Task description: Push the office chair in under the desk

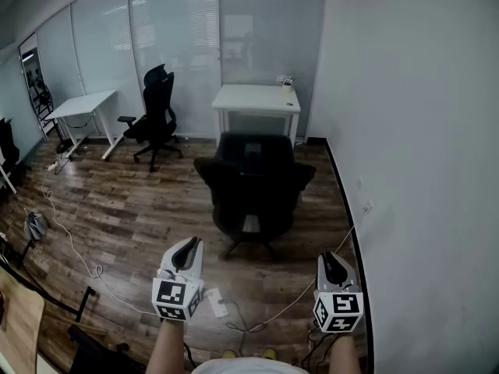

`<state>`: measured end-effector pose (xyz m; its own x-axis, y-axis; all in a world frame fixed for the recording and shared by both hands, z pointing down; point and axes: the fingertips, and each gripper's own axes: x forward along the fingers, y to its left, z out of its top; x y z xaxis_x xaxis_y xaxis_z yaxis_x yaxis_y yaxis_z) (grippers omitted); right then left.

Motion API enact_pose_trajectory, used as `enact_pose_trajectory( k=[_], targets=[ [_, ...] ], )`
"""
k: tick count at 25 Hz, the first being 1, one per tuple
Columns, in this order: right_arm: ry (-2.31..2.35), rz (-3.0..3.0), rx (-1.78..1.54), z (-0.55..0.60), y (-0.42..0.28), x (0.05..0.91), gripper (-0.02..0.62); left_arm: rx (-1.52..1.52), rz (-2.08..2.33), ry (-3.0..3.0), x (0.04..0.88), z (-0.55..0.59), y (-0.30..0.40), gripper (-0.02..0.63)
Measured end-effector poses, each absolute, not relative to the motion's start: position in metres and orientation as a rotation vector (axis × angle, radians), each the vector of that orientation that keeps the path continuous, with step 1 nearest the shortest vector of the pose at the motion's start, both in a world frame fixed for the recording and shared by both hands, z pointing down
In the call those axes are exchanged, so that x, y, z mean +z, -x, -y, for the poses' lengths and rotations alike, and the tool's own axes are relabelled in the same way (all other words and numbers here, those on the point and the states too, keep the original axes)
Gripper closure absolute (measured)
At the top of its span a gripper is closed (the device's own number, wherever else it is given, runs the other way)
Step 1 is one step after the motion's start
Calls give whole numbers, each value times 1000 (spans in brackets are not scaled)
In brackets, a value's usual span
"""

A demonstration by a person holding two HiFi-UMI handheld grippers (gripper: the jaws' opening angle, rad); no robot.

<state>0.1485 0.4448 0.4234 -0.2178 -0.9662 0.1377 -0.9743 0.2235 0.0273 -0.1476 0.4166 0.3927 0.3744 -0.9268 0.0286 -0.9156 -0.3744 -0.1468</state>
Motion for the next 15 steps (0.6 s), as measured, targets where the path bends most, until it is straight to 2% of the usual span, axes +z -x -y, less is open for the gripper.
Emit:
enact_pose_trajectory(
  k=[9, 15],
  targets=[
    [-1850, 2374, 103, -452, -150, 427, 494, -189, -1679, 2528, 396, -423, 141, 529],
    [-1853, 2378, 112, -454, -156, 427, 491, -210, -1662, 2523, 396, -426, 133, 515]
  ],
)
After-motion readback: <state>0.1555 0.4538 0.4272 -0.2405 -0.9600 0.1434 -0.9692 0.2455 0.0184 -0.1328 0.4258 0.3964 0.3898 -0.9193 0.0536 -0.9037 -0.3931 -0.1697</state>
